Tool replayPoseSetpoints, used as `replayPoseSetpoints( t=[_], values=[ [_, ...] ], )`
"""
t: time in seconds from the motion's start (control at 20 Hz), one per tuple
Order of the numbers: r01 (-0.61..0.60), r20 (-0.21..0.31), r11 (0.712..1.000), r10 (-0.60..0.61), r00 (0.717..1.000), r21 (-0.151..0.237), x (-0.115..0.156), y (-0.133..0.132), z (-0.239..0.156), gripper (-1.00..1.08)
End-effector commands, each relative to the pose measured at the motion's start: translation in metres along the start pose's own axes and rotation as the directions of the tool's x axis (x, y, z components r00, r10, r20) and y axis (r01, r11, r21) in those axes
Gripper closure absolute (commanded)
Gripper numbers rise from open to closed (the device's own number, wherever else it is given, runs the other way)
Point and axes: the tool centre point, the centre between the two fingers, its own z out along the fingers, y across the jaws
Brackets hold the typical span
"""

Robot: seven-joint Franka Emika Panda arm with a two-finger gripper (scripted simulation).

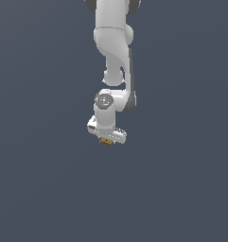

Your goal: Pick up the object and move it to a goal position.

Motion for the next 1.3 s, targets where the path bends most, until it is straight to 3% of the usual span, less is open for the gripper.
replayPoseSetpoints(
  t=[0.0,0.55,1.25],
  values=[
    [0.0,0.0,1.0,0.0,1.0,-0.001,0.0,0.0,0.001,1.08],
    [0.0,0.0,1.0,0.0,1.0,0.0,-0.006,-0.021,-0.028,1.08],
    [-0.001,-0.001,1.0,0.001,1.0,-0.002,-0.031,-0.112,-0.152,1.08]
  ],
)
